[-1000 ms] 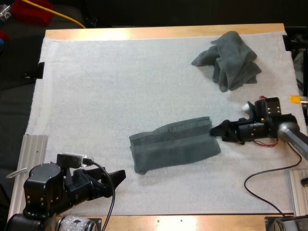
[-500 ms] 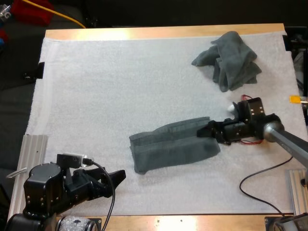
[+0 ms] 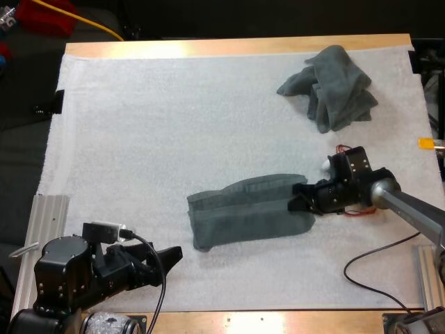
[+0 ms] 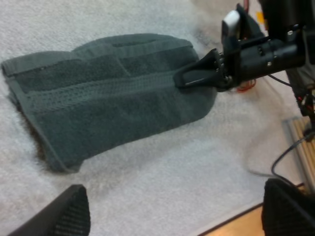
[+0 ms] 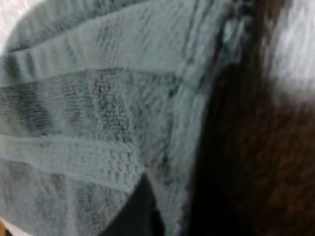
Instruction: Pick towel from pile, fold and stack
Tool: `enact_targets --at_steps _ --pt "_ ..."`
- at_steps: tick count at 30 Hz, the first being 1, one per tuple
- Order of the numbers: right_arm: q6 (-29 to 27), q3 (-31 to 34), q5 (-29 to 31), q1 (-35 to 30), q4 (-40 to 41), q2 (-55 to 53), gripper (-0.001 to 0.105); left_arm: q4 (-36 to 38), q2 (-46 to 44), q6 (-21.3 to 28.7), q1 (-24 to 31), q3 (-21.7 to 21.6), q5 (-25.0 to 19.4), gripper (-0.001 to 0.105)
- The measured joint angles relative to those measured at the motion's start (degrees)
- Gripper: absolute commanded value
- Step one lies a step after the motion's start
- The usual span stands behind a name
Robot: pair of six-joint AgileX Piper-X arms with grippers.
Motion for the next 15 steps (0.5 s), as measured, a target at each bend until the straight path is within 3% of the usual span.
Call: enact_targets --at_steps 15 --pt "-2.83 0.08 20.37 0.11 16.21 -16.70 0.001 0.00 0.00 0.00 0.00 0.00 0.82 0.070"
